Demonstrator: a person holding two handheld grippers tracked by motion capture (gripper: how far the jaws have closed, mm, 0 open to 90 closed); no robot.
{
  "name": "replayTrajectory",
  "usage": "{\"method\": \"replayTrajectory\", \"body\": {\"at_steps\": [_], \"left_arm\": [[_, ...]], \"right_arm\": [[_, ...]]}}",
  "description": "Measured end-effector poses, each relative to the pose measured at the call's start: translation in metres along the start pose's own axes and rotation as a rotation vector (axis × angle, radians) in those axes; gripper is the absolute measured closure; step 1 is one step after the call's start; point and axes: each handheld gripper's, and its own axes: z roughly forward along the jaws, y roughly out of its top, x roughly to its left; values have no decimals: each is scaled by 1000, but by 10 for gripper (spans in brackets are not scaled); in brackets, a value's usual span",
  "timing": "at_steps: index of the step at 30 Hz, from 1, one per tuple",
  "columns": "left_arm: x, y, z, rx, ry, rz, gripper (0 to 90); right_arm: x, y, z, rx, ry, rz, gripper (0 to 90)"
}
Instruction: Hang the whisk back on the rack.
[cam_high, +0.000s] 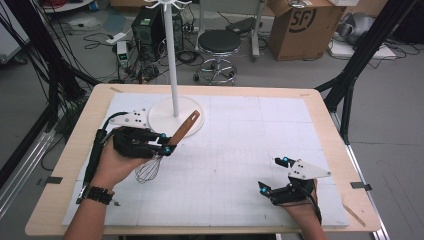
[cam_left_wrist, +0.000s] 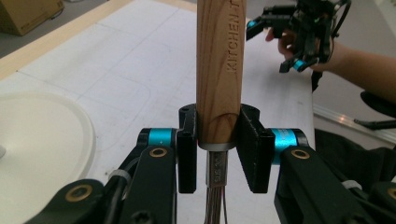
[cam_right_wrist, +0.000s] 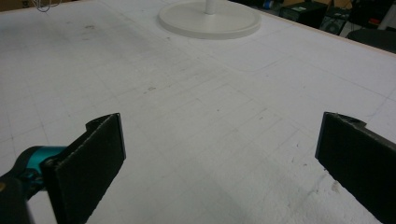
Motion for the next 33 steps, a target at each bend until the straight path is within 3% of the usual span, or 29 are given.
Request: {"method": "replayTrajectory", "body": {"at_steps": [3,8,18,21,24,33], "left_arm": [[5,0,-3,-27,-4,-15,707],[13,1,-4,-87,-50,-47,708],[27,31,-23,-70,26,-14,708],[32,41,-32,-94,61,-18,708],[37,47,-40,-126,66,-27,708],[52,68,-54,-121,85,-12,708]], "right_arm": [[-1,0,-1,-3,-1,7,5],[-2,1,-1,-4,-7,4,5],[2,0,2,16,11,-21,5],[2,0,2,17,17,-25,5],[2,0,1,9,18,-21,4],[1,-1,1,9,18,-19,5]]}}
